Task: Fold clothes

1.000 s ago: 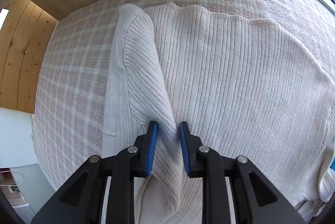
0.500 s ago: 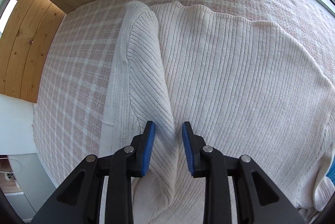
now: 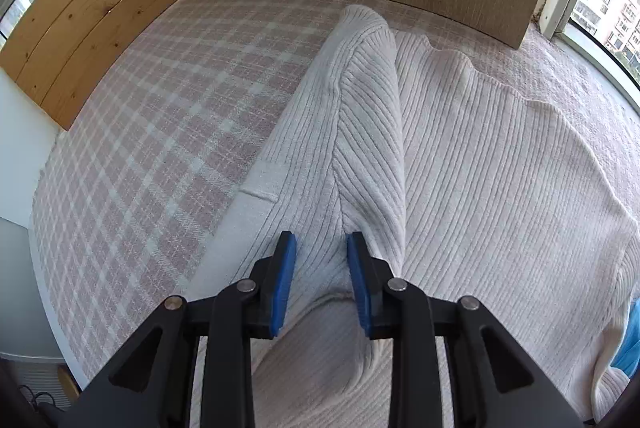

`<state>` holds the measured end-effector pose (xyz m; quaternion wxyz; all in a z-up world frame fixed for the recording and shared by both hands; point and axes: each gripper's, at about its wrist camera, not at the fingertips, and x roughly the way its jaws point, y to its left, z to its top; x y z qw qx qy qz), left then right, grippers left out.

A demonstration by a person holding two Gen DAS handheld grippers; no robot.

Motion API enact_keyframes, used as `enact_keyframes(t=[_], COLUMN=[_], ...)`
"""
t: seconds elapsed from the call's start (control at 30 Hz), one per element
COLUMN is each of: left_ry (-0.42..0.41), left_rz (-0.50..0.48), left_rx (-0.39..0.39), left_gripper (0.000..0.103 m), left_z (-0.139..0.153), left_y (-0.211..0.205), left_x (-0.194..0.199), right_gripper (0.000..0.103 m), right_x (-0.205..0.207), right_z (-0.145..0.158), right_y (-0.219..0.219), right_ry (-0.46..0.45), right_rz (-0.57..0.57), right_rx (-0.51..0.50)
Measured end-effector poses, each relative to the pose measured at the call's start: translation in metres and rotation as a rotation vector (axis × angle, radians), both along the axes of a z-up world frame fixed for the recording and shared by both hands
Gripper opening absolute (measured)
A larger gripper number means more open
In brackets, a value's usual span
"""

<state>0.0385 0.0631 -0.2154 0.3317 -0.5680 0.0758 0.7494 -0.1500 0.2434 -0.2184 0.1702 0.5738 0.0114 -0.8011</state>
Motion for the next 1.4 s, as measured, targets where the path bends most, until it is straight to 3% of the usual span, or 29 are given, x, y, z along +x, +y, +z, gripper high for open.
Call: enact_keyframes(t=[0.07, 0.2, 0.27, 0.33, 0.43, 0.6, 0.73, 0.93, 1.0, 1.13, 1.33, 1.4], left_ry=[0.020, 0.033, 0.064, 0.085, 0.105, 0.110, 0.081, 0.105, 0.151, 0.186, 0.147, 0.121], left_rz=[-0.022, -0.022, -0.042, -0.065, -0.089, -0.078, -0.055, -0.058, -0.075, -0.090, -0.108, -0.115], left_rx=[0.016, 0.009, 0.015, 0.031, 0.046, 0.068, 0.098, 0.096, 0.080, 0.035, -0.096, -0.092], left_gripper=[0.005, 0.004, 0.004, 0.004, 0.004, 0.004, 0.004, 0.005, 0.013, 0.015, 0.015, 0.015], left_z=[-0.003, 0.013, 0.026, 0.037, 0.045, 0.047, 0.044, 0.044, 0.047, 0.040, 0.004, -0.003], left_y=[0.001, -0.010, -0.014, -0.012, 0.003, 0.046, 0.093, 0.174, 0.203, 0.253, 0.290, 0.293], left_x=[0.003, 0.007, 0.015, 0.023, 0.032, 0.047, 0.061, 0.044, 0.022, -0.033, -0.079, -0.081], right_gripper=[0.027, 0.028, 0.042, 0.046, 0.046, 0.046, 0.046, 0.046, 0.046, 0.046, 0.046, 0.046], right_x=[0.006, 0.042, 0.061, 0.076, 0.101, 0.134, 0.151, 0.138, 0.126, 0.094, 0.038, 0.018], right_z=[0.016, 0.082, 0.121, 0.145, 0.157, 0.119, 0.088, 0.095, 0.107, 0.120, 0.106, 0.096], right_y=[0.012, 0.061, 0.101, 0.147, 0.217, 0.285, 0.321, 0.355, 0.353, 0.341, 0.318, 0.309], right_ry=[-0.018, 0.077, 0.150, 0.194, 0.214, 0.156, 0.104, 0.113, 0.113, 0.105, 0.020, -0.014], right_rz=[-0.034, -0.121, -0.181, -0.237, -0.313, -0.341, -0.291, -0.209, -0.173, -0.109, -0.052, -0.040], right_rx=[-0.055, -0.181, -0.181, -0.164, -0.066, 0.076, 0.157, 0.082, 0.053, 0.059, 0.050, 0.046])
